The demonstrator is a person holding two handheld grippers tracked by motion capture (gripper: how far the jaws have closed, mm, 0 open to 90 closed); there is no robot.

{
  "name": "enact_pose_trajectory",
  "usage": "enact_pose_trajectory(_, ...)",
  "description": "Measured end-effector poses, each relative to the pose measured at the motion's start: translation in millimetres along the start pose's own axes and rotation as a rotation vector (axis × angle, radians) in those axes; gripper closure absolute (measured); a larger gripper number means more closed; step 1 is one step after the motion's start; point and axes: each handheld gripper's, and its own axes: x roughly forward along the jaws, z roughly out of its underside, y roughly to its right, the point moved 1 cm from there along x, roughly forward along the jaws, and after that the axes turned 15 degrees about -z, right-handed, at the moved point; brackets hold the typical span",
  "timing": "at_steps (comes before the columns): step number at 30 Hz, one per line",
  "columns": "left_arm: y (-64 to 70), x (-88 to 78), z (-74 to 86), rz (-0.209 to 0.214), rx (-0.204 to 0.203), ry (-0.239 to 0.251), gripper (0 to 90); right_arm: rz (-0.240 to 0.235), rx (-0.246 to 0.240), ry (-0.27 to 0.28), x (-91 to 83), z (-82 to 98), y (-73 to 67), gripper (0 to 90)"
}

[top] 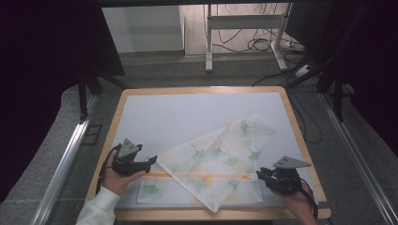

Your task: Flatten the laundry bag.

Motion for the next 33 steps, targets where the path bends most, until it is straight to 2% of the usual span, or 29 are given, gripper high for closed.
enact_pose_trajectory(5,3.2,-0.7,0.0,0.019,0.007,-0.007,26.0,-0.029,-0.005,-0.025,3.3,-0.3,-0.3,85.2)
enact_pose_trajectory(8,5.7,-1.6,-0.1,0.034,0.016,-0.008,28.1,-0.036,-0.008,-0.026,3.7,-0.7,0.4,86.8)
enact_pose_trajectory(9,8.1,-2.5,-0.8,0.048,0.018,-0.004,28.0,-0.054,-0.005,-0.029,4.7,-1.1,1.0,88.7)
enact_pose_trajectory(13,13.7,-1.5,-3.2,0.061,0.013,0.0,27.6,-0.069,0.001,-0.041,7.2,-0.3,0.7,89.3)
enact_pose_trajectory(14,20.5,-0.7,-4.9,0.067,0.026,0.005,27.3,-0.067,-0.004,-0.044,8.3,-0.4,-1.6,89.3)
enact_pose_trajectory(19,34.0,-0.7,-6.2,0.072,0.07,0.018,25.4,-0.084,-0.022,-0.066,14.8,-1.0,-8.1,89.3)
enact_pose_trajectory(23,41.1,-2.2,-7.5,0.087,0.083,0.03,24.9,-0.089,-0.022,-0.077,18.6,-0.4,-9.1,89.2)
enact_pose_trajectory(28,51.7,-2.0,-9.3,0.105,0.114,0.019,26.8,-0.102,-0.014,-0.076,19.5,-0.2,-8.1,89.2)
enact_pose_trajectory(29,57.7,-1.2,-11.6,0.115,0.118,0.013,27.7,-0.106,-0.01,-0.079,20.8,-0.1,-8.1,89.3)
enact_pose_trajectory(32,63.6,-1.0,-13.6,0.131,0.12,0.015,28.3,-0.107,-0.013,-0.084,22.0,0.2,-8.0,89.2)
enact_pose_trajectory(33,69.0,-0.8,-14.6,0.14,0.132,0.016,28.3,-0.107,-0.011,-0.086,22.5,0.3,-8.6,89.3)
